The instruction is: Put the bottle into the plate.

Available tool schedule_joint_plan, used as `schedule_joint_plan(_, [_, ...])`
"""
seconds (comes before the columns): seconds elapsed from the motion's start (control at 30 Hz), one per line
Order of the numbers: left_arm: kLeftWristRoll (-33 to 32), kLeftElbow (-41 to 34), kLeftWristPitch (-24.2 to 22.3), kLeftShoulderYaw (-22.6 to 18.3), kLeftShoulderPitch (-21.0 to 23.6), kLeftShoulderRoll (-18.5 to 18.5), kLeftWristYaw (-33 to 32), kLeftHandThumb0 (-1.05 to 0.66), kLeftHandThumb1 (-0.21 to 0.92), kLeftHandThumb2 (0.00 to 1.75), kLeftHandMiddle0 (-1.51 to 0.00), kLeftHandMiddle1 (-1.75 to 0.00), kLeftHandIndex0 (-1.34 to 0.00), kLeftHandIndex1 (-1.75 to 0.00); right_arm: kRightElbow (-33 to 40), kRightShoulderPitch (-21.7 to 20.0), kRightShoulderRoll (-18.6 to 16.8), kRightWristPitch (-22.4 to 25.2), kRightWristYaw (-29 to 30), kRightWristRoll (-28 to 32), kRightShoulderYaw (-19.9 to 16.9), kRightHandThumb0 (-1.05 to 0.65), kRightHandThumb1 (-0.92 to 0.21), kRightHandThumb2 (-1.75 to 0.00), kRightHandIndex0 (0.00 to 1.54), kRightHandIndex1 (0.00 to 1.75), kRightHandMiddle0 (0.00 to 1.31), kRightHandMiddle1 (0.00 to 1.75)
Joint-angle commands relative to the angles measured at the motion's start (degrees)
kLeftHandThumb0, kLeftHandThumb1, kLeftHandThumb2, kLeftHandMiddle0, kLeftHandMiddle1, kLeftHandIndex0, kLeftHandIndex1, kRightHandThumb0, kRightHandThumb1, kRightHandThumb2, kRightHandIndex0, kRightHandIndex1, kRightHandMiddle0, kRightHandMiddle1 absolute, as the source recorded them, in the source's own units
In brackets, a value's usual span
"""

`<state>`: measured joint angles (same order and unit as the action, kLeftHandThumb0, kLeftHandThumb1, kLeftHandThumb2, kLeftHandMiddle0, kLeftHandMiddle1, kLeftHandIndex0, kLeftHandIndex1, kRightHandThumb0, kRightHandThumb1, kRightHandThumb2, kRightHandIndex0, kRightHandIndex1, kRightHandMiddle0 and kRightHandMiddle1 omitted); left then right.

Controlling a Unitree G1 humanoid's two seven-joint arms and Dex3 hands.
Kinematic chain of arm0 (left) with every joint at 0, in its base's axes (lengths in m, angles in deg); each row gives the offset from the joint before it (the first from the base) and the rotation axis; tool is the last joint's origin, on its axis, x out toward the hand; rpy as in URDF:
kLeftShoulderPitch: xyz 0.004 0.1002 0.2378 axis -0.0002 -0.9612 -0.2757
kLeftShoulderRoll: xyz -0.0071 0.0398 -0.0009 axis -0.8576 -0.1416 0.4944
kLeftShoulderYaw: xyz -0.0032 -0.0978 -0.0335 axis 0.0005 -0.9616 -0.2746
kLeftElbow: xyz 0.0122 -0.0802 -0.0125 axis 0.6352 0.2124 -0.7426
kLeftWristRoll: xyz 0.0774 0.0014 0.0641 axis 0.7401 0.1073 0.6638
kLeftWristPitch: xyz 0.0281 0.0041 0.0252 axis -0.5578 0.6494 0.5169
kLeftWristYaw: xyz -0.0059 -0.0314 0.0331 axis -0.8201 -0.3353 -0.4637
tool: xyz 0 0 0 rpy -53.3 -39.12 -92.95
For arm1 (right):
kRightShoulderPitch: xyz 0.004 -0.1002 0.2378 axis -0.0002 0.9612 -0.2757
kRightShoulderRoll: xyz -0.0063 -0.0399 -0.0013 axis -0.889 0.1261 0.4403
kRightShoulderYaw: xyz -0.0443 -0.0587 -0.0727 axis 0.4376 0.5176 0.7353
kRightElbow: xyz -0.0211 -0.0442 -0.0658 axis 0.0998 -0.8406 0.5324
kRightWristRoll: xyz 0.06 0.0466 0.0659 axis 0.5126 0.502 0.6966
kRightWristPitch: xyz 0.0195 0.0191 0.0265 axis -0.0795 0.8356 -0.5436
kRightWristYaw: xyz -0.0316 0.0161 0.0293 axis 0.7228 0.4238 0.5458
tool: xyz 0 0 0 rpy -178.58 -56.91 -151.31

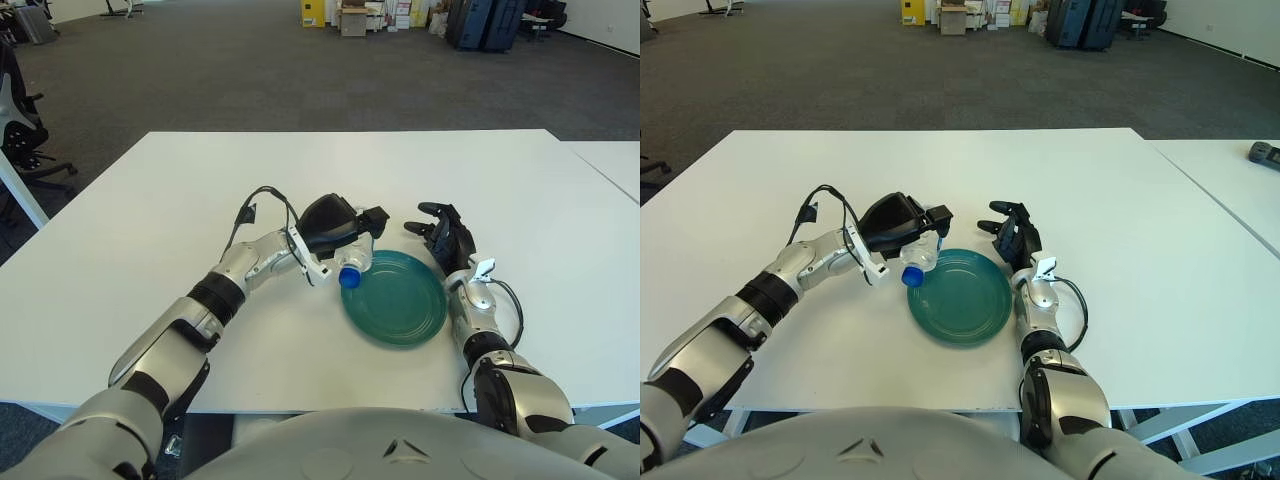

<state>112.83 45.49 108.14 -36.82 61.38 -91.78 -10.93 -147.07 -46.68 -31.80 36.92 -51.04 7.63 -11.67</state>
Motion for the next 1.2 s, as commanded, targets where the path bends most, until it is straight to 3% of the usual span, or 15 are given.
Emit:
schedule_joint_plan(0.0, [-0.24, -0.97, -0.67, -0.08, 2.23, -0.90, -0.48, -0.08, 0.19, 1.40, -1.24, -1.75, -1.05, -1.75, -4.01, 6.81, -3.49, 2.79, 0.06, 1.77, -0.67, -0.91, -0.92, -1.12, 0.51, 0.78, 0.10, 1.10])
schedule_joint_plan(0.47, [-3.85, -6.04, -1.75, -1.31, 3.32, -2.53, 8.84, -0.08, 0.23, 1.36, -1.22, -1.75, -1.00, -1.75, -3.96, 6.84, -4.31, 3.66, -0.95, 2.01, -0.88, -0.91, -0.92, -1.12, 0.51, 0.75, 0.02, 1.06])
schedule_joint_plan(0.83, [-3.93, -9.38, -2.08, -1.48, 4.50, -3.69, 12.44, -0.08, 0.28, 1.28, -1.21, -1.75, -0.96, -1.75, -4.62, 6.68, -4.58, 2.61, -0.82, 1.53, -0.72, -0.89, -0.92, -1.13, 0.55, 0.76, 0.08, 1.08])
schedule_joint_plan(1.17, [-3.96, -9.73, 0.54, -0.36, 6.48, -4.41, 14.39, -0.08, 0.30, 1.25, -1.19, -1.75, -0.94, -1.75, -5.04, 6.58, -4.83, 1.57, -0.81, 1.19, -0.47, -0.88, -0.92, -1.14, 0.57, 0.77, 0.10, 1.08])
